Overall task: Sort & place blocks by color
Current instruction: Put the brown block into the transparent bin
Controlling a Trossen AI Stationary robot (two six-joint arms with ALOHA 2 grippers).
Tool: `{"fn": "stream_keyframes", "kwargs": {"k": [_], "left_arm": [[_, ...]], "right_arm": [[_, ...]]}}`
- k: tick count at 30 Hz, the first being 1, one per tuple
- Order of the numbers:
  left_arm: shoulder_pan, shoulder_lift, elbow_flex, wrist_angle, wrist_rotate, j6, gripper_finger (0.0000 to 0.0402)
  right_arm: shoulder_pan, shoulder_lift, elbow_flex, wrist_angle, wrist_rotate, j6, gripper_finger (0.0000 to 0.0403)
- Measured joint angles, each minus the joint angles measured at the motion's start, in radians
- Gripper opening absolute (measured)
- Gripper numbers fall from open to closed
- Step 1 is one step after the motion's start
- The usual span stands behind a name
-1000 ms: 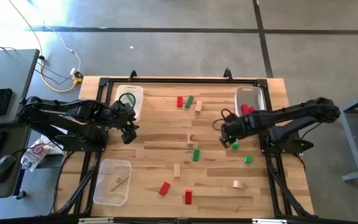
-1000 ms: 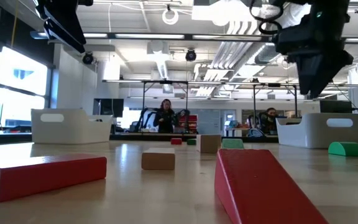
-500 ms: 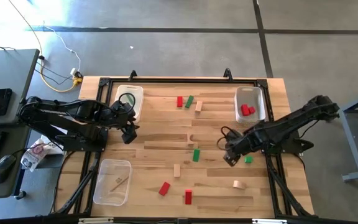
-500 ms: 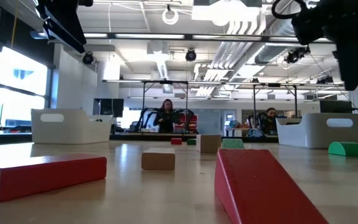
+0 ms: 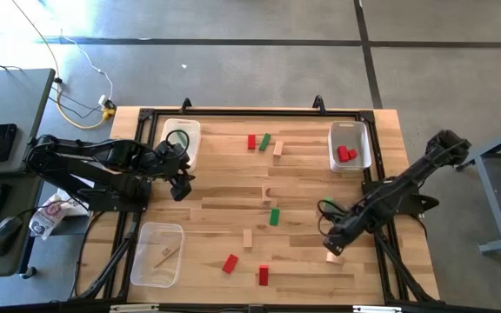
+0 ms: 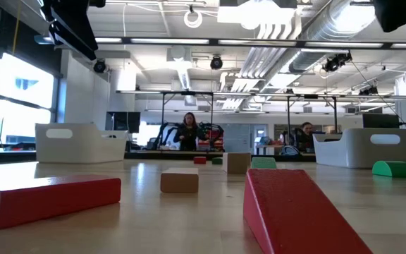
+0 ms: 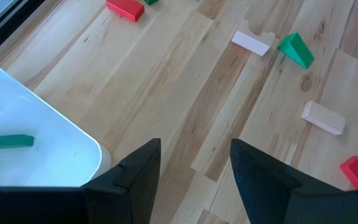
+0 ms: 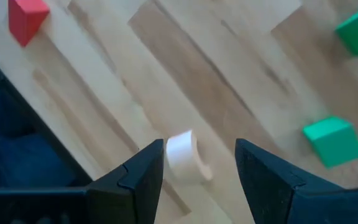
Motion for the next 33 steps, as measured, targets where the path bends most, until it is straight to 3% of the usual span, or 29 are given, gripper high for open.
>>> {"fn": "stream_keyframes", "kwargs": {"k": [8, 15, 33], "left_arm": [[0.0, 0.0, 0.0, 0.0, -0.001, -0.023, 0.018], [0.0, 0.0, 0.0, 0.022, -0.003, -0.025, 0.018], [0.0, 0.0, 0.0, 0.023, -0.004, -0.049, 0.018]], "right_arm": [[0.127, 0.038, 0.0, 0.016, 0.003, 0.113, 0.0185], [0.181, 0.131, 0.0, 0.033, -0.026, 0.115, 0.0185], [0.214, 0.277, 0.0, 0.123, -0.047, 0.024, 0.0185]]}}
